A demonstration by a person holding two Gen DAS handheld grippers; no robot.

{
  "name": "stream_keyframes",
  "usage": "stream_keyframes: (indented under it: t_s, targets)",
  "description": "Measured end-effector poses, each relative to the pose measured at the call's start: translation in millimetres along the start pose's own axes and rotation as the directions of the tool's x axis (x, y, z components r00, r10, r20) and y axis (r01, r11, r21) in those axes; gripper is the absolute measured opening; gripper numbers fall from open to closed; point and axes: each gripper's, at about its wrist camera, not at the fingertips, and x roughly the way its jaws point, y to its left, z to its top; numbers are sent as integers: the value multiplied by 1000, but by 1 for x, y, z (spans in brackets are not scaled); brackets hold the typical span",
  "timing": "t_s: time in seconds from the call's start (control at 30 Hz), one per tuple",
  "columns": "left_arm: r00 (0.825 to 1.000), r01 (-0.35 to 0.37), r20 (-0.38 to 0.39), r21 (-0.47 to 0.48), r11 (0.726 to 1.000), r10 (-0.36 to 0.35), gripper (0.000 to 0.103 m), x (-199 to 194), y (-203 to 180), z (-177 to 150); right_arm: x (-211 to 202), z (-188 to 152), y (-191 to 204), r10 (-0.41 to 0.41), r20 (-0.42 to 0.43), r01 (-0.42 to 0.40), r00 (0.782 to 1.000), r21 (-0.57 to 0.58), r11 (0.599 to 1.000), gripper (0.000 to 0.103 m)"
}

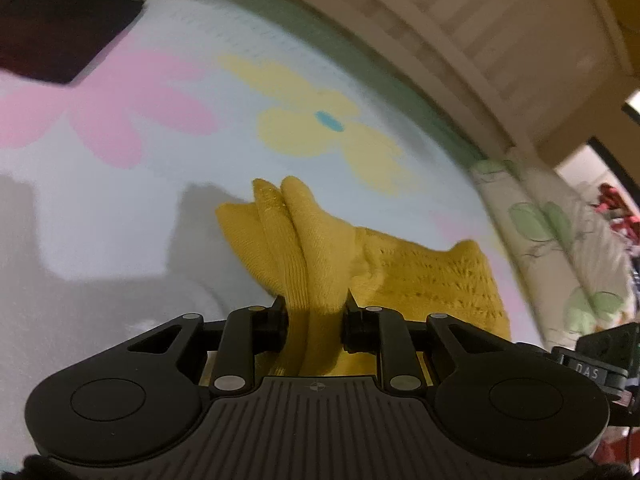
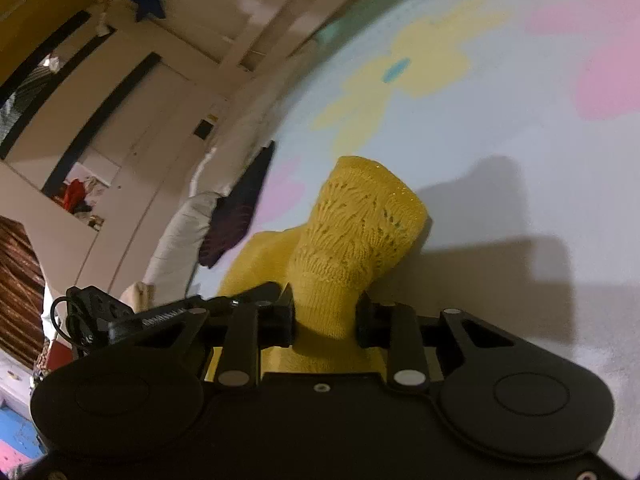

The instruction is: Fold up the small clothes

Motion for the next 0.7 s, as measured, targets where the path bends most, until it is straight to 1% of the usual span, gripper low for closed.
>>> stream_keyframes:
  t_s: [0.2, 0.37, 0.53, 0.7]
  targets:
    - [997, 63, 34, 54, 997, -65, 22, -43, -39, -6, -36, -3, 46, 22, 17, -21, 1000, -50, 999, 37]
    - [991, 121, 45, 91, 988, -126, 22, -88, -75, -22, -82, -19, 81, 46, 62, -42, 997, -64, 997, 37]
    - [985, 158, 42, 162, 974, -167, 22, -132, -113, -52, -127, -50, 112, 92, 98, -84, 991, -82, 993, 37]
    - [985, 170, -5, 180, 969, -172, 22, -152, -123, -91, -157, -91, 125, 111, 111, -107, 988, -40, 993, 37]
